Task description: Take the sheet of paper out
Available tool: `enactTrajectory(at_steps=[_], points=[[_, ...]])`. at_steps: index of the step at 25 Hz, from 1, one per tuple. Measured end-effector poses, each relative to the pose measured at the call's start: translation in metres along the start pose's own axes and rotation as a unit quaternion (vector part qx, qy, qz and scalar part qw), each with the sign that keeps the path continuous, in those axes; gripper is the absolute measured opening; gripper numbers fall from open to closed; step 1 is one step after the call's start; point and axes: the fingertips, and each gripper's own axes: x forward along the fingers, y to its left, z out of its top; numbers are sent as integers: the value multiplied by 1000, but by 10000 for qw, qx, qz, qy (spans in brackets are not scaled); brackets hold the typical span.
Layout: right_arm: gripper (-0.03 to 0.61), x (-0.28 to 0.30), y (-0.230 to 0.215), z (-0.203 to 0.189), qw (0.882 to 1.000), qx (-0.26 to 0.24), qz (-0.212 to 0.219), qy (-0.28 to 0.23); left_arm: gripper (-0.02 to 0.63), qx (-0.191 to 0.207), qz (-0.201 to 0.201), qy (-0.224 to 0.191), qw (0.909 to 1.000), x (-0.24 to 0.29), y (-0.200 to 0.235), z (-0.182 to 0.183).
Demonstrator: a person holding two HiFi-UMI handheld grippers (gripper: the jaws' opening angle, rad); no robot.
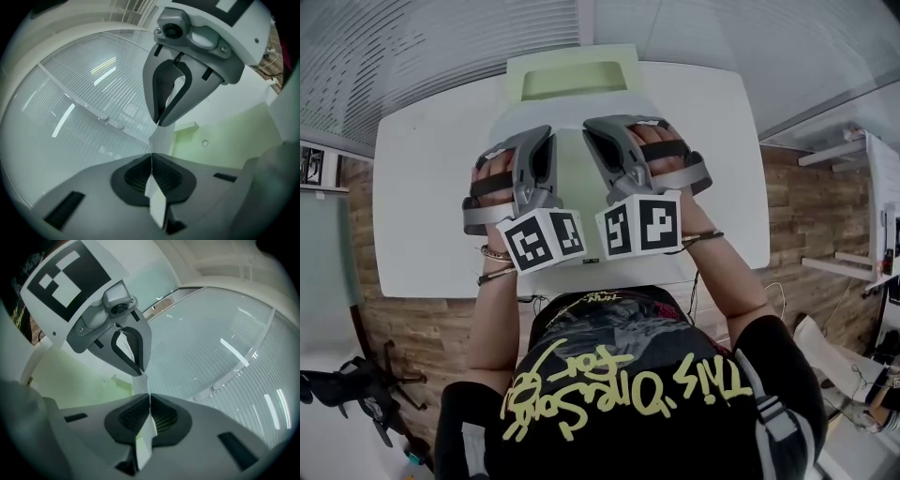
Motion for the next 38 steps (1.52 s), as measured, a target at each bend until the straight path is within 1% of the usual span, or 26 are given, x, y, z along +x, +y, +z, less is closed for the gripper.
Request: enactTrajectory(at_steps=[20,27,38], points=[[11,-15,-39,12,9982,-194,-557,-141,6,140,486,-263,9984,-5,36,22],[11,-13,-41,15,9981,-192,-566,-121,6,104,483,-287,9984,-6,38,19],[11,-9,-33,17,9984,-182,-527,-126,6,189,435,-266,9985,-7,35,12]])
